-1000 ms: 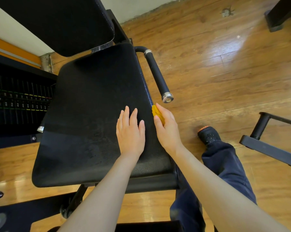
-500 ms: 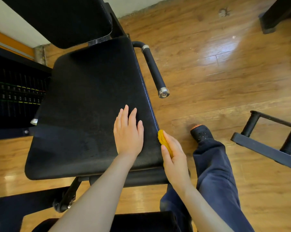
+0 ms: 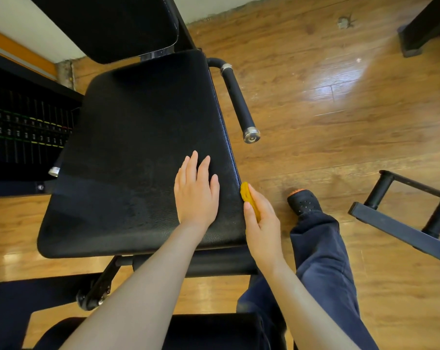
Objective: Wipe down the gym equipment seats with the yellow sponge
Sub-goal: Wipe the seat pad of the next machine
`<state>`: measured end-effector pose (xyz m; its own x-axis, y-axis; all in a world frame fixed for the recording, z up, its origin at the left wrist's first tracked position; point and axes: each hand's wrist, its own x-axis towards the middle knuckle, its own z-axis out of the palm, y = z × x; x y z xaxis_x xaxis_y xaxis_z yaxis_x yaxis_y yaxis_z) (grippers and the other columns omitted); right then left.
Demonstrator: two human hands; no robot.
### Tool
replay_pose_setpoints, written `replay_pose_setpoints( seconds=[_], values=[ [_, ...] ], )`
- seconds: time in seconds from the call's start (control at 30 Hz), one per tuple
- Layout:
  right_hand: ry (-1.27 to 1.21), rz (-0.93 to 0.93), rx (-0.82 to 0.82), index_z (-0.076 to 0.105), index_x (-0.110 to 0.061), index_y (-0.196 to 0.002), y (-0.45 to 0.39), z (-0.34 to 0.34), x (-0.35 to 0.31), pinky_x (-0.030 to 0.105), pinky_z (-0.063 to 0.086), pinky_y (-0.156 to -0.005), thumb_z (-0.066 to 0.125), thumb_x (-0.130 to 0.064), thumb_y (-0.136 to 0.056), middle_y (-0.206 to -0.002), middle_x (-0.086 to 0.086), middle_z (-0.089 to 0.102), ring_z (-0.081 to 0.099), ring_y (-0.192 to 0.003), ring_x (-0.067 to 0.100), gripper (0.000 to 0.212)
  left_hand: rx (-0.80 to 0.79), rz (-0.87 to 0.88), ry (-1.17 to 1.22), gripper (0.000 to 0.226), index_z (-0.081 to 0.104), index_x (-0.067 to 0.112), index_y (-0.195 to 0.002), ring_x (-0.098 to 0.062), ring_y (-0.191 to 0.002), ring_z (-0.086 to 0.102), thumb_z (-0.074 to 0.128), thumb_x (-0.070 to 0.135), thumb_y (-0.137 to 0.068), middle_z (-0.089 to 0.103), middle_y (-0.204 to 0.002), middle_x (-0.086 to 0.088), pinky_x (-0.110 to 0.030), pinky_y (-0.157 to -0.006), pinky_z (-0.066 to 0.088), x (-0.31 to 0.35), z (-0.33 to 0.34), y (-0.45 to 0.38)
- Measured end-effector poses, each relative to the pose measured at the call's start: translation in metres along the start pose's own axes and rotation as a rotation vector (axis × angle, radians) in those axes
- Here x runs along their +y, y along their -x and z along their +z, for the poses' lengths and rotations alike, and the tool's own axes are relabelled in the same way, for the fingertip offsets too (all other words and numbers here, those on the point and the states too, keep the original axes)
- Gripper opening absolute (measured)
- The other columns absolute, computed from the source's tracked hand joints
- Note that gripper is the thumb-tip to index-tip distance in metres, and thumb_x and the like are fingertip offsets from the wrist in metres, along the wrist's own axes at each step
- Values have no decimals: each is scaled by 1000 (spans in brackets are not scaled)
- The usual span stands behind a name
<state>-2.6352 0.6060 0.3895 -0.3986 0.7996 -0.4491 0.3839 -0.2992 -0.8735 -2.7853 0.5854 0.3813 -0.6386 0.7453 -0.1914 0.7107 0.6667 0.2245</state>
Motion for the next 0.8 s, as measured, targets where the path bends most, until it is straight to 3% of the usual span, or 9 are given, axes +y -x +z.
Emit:
replay_pose_setpoints(
  seconds=[0.13,0.27,0.47,0.7,0.8],
  values=[
    [58,16,-28,43,-32,-137,24,-13,2,-2,28,-93,47,-19,-100,-125,-25,48,40,-116,-22,39,-9,-8,-5,44,45,16,-142,-25,-144,25,44,29,-99,34,-154,-7,-46,-115,28,1,0,0],
    [116,-20,-81,43,-40,-130,18,-28,-2,7,36,-98,49,-20,-99,-123,-20,54,45,-117,-13,37,-19,-16,8,44,46,18,-141,-24,-145,25,45,29,-99,33,-154,-6,-45,-116,27,-1,0,-1],
    [154,-141,56,46,-21,-139,-19,-3,-43,-1,29,-93,49,-20,-99,-126,-15,51,42,-113,-19,40,-8,-28,124,40,51,14,-137,-21,-142,30,49,22,-99,38,-152,-6,-37,-113,27,-9,-8,-1],
    [390,-298,-102,48,-20,-139,-63,66,-69,27,34,-108,55,-21,-96,-141,-1,50,41,-132,14,44,62,-170,73,38,55,13,-134,-22,-138,37,53,22,-97,43,-148,-7,-41,-111,34,-51,-22,13],
    [745,-403,-147,53,-19,-136,-59,83,-54,38,27,-113,61,-23,-93,-145,5,48,34,-140,25,45,68,-238,66,37,55,14,-134,-21,-138,38,51,23,-98,43,-148,-6,-40,-112,33,-63,-28,17]
  ],
)
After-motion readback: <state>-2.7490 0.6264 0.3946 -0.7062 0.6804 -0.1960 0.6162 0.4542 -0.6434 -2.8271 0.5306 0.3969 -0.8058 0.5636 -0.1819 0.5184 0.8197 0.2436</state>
